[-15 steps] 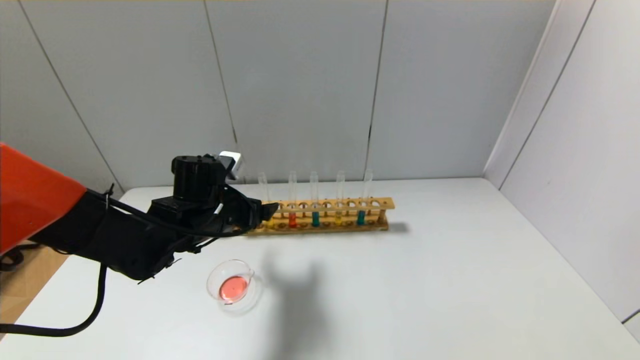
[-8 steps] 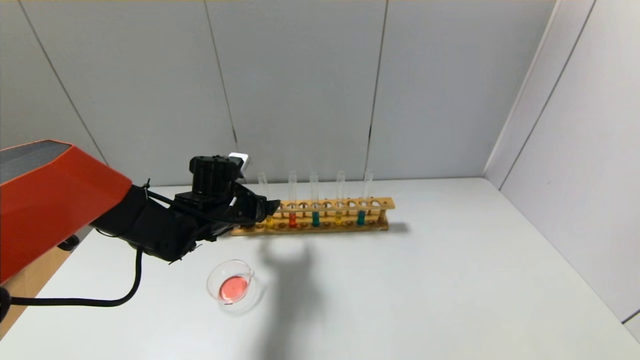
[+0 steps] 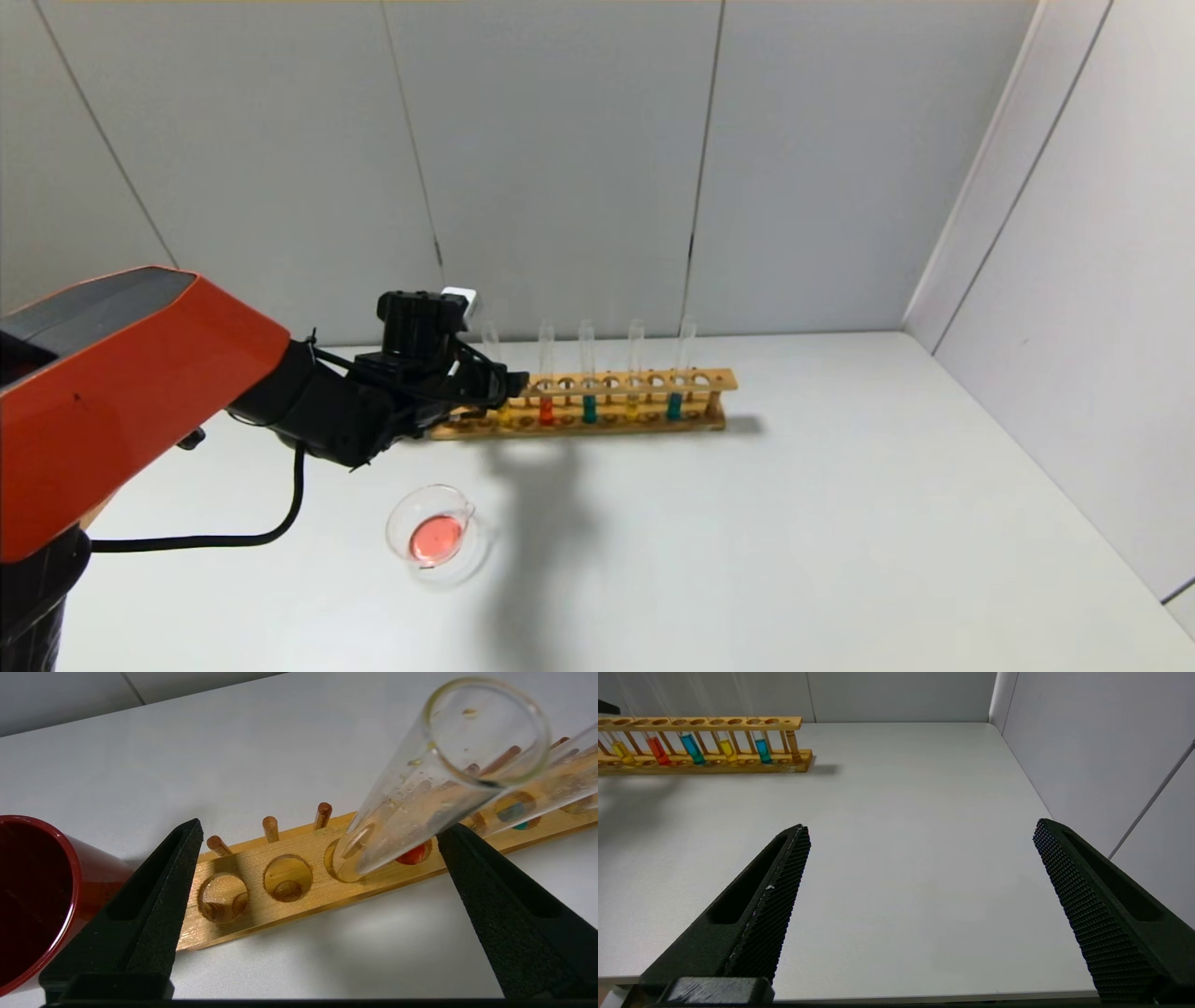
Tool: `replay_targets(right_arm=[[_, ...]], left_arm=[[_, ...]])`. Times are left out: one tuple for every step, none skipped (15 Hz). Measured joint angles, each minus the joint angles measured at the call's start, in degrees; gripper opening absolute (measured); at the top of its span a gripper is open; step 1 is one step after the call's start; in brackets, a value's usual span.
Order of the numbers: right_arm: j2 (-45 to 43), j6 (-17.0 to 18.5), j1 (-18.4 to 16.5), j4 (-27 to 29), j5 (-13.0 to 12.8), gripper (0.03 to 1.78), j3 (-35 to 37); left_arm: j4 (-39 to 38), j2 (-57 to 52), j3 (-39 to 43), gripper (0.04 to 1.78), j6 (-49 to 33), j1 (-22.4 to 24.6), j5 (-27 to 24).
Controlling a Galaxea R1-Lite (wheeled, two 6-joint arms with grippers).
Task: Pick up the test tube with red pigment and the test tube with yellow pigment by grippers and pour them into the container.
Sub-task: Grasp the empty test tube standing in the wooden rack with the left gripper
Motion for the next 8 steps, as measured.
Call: replay_targets(right_arm=[[0.0,0.0,0.0,0.0,0.0,1.75,0.0],[0.0,0.0,0.0,0.0,0.0,1.75,0.0],[0.0,0.0,0.0,0.0,0.0,1.75,0.0],[0.0,0.0,0.0,0.0,0.0,1.75,0.0],[0.0,0.0,0.0,0.0,0.0,1.75,0.0],[0.0,0.0,0.0,0.0,0.0,1.75,0.0],[0.0,0.0,0.0,0.0,0.0,1.75,0.0],[0.0,0.0,0.0,0.0,0.0,1.75,0.0]], left_arm=[[-0.1,0.2,-0.1,1.75,0.0,0.0,-0.2],[-0.1,0.3,-0.2,1.75,0.0,0.0,-0.2],[-0.1,0.4,-0.4,1.74,0.0,-0.1,-0.3],[-0.2,0.5,-0.5,1.70,0.1,-0.1,-0.2],[-0.3,0.5,-0.6,1.64,0.1,-0.2,-0.2],[-0.3,0.6,-0.7,1.54,0.1,-0.4,-0.2],[-0.3,0.6,-0.7,1.43,0.1,-0.5,-0.2],[-0.4,0.6,-0.6,1.29,0.2,-0.7,-0.2]])
